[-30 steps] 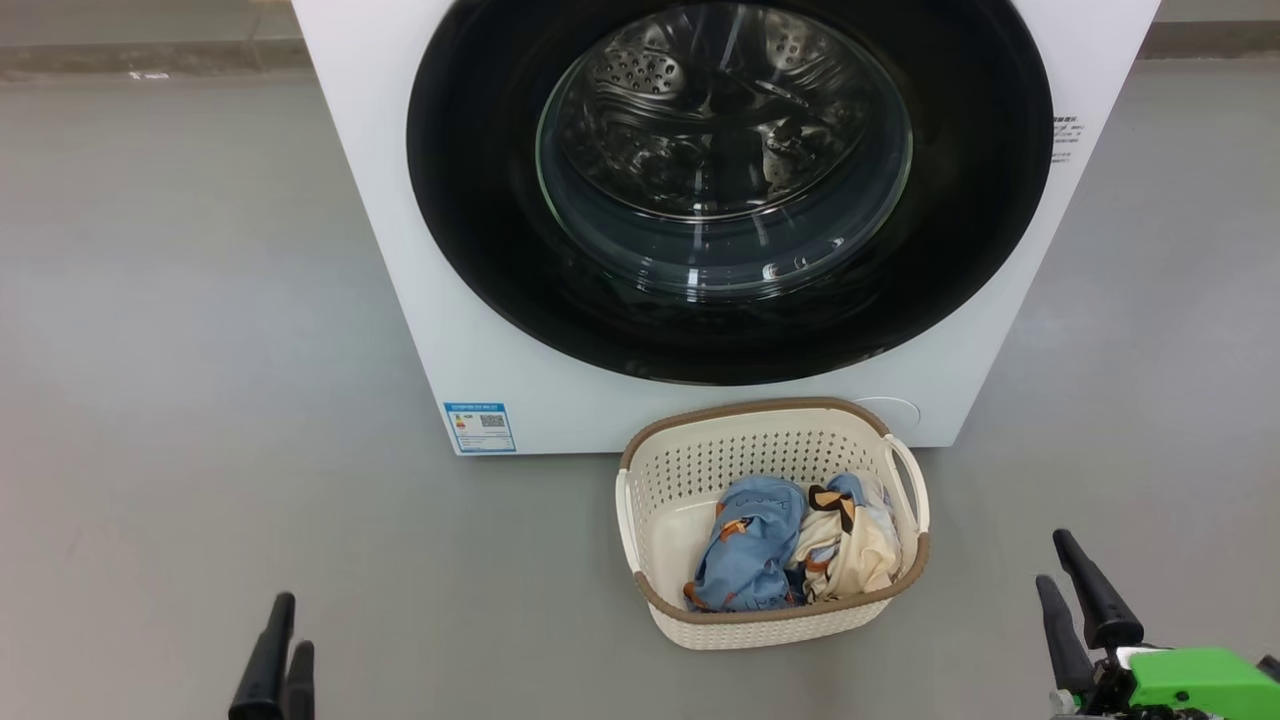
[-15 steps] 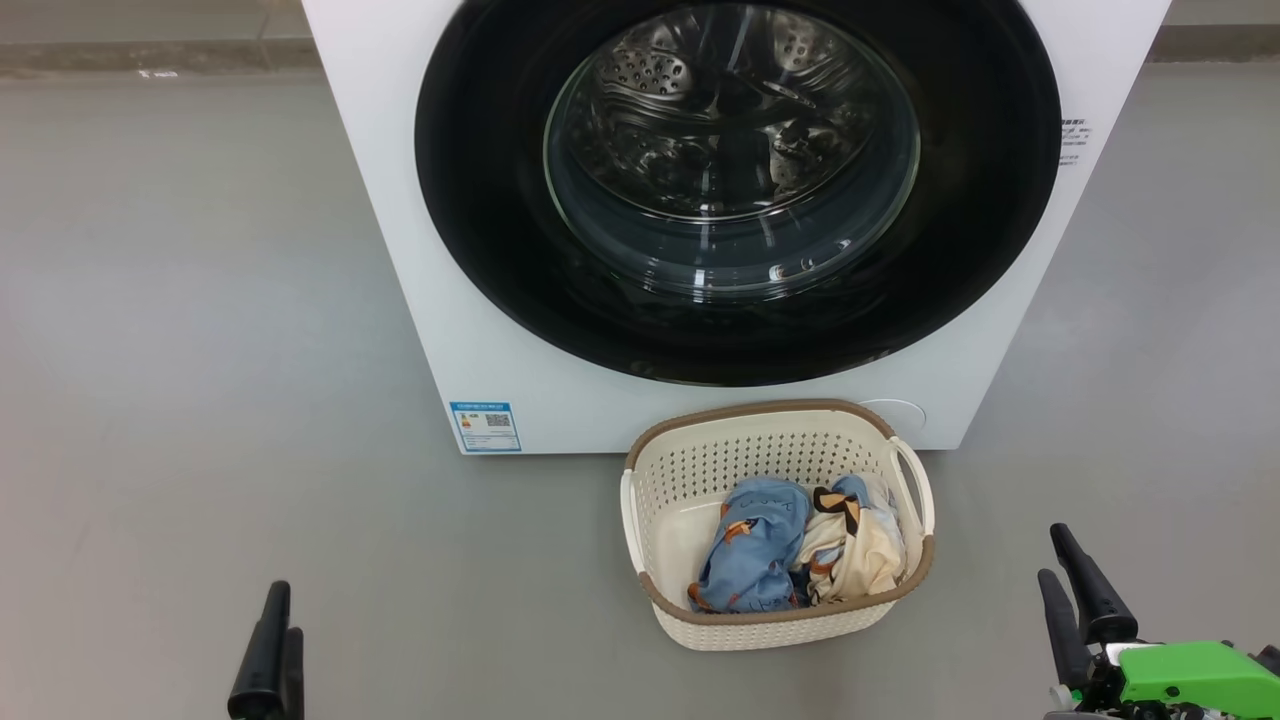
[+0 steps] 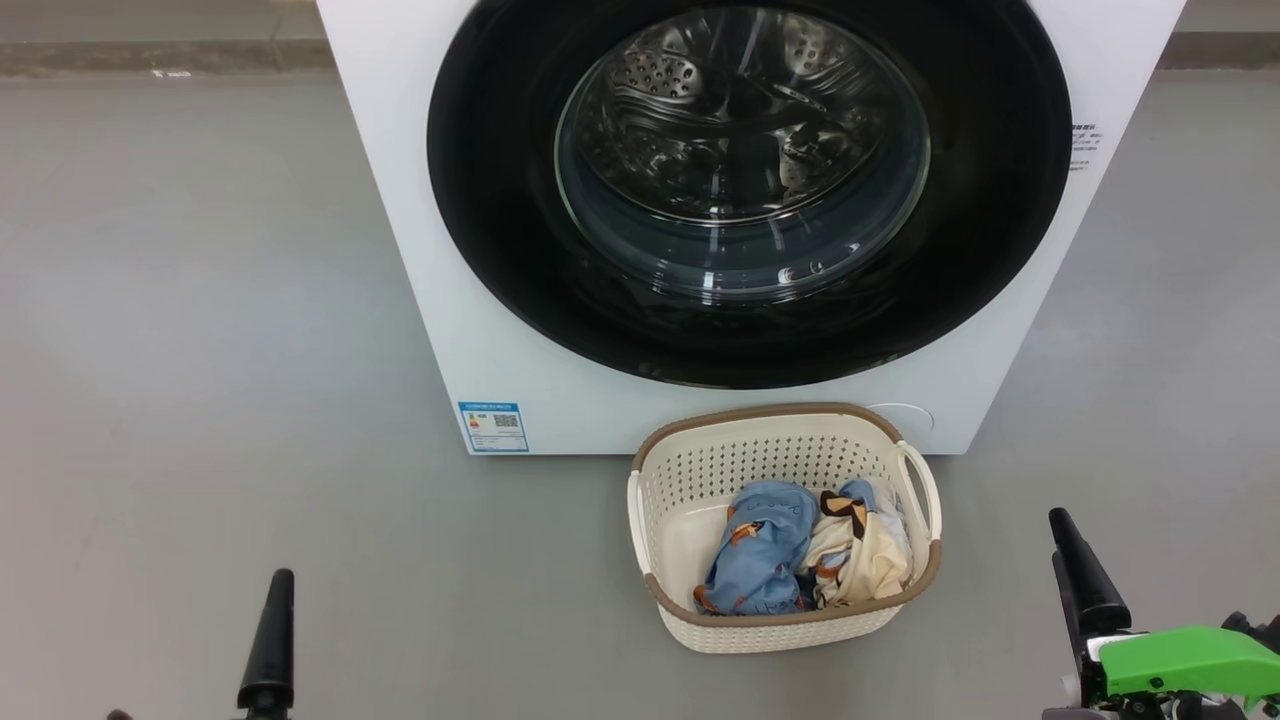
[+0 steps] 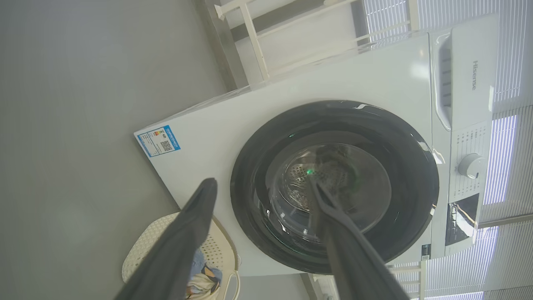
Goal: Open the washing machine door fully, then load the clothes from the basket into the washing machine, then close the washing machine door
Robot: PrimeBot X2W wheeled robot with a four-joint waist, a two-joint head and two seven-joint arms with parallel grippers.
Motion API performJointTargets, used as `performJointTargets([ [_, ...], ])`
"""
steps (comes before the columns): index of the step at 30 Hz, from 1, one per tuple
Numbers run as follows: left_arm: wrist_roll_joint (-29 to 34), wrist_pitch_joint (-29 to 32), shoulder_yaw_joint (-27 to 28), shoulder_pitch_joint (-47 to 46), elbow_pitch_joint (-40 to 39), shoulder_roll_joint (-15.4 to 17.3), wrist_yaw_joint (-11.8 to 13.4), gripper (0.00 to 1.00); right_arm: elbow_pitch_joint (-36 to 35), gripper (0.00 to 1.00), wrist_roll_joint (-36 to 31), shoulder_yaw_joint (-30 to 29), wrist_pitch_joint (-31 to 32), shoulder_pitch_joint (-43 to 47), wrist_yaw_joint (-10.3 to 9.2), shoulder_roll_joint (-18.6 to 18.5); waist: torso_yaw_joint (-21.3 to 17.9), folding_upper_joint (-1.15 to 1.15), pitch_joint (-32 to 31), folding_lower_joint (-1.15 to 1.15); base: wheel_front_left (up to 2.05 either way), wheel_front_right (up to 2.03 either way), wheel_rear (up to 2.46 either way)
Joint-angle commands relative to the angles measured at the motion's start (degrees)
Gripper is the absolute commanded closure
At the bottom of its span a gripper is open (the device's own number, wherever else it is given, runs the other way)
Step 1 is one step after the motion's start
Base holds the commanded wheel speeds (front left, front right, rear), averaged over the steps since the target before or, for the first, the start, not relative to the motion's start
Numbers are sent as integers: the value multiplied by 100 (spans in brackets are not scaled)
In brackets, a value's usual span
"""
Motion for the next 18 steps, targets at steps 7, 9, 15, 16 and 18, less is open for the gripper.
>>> performJointTargets([
  [7, 711, -171, 4, -118, -249, 168, 1, 0, -261, 0, -793, 152, -155, -242, 12, -168, 23, 0, -5, 0, 0, 0, 0],
  [9, 975, -221, -6, -118, -263, 183, 1, 0, -288, 0, -1116, 188, -206, -241, 13, -192, 31, 0, -8, 0, 0, 0, 0],
  [15, 1484, -323, -48, -122, -293, 219, 1, 0, -299, 0, -1673, 268, -308, -243, 14, -237, 53, 0, -15, 0, 0, 0, 0],
  [16, 1574, -340, -57, -122, -298, 231, 1, 0, -301, 0, -1750, 282, -325, -244, 15, -242, 57, 0, -16, 0, 0, 0, 0],
  [18, 1730, -373, -69, -119, -307, 242, 1, 0, -304, 0, -1912, 323, -359, -246, 15, -259, 64, 0, -19, 0, 0, 0, 0],
])
